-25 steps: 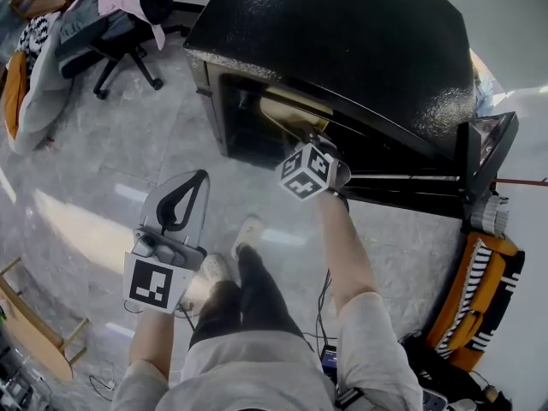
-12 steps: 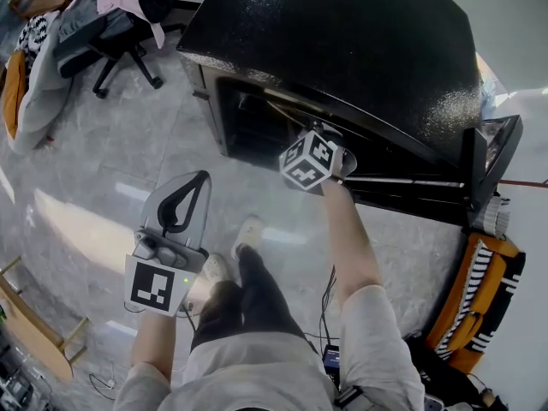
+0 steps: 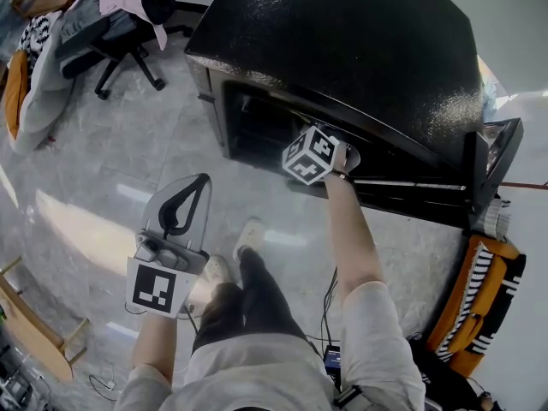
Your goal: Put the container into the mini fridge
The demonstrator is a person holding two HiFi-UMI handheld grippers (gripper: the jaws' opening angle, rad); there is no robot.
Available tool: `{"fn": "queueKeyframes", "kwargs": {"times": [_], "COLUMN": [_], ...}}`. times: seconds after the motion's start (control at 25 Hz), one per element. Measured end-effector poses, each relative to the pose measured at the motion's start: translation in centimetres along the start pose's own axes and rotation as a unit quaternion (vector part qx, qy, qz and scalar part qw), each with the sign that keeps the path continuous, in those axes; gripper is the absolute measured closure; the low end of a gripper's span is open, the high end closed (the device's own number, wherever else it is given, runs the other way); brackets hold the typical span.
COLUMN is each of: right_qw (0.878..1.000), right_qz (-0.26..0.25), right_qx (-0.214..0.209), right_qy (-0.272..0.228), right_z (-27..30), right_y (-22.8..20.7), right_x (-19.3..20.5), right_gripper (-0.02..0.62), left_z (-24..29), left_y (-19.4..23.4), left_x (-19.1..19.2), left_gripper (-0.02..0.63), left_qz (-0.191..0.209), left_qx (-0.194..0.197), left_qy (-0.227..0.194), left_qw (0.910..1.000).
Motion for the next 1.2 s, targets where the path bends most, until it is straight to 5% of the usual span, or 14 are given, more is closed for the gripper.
{"fn": "queueKeyframes", "kwargs": {"times": [0.64, 0.92, 1.2], "right_qw": [0.998, 0.991, 0.983], "right_qz": [0.011, 0.036, 0.098], "right_qx": [0.059, 0.111, 0.119], "right_qy": [-0.028, -0.062, -0.099], "right_z": [-2.2, -5.4, -9.7], "right_y": [0.2, 0.3, 2.2], "right_x": [-0.6, -1.8, -2.5], "right_gripper": [0.5, 0.598, 0.6], "left_z": [-1.2, -2.6, -4.5], "left_y": [-0.3, -1.1, -2.7], "left_x": [-0.3, -1.0, -1.8], "left_gripper": [0.604, 0.604, 0.604], "left_qz": [0.009, 0.017, 0.026], "left_qx": [0.002, 0.008, 0.014], "left_qy": [0.0, -0.005, -0.009], "left_qw": [1.0, 0.9998, 0.9995]}}
Point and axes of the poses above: the fingertips, and each gripper's own axes: z forward along the fingers, y to its left, x out of its underside, the point moved 3 cm from there along -z, backward along the fingers, and after that the axes turned 7 degrees about x, right-handed, at the moved point
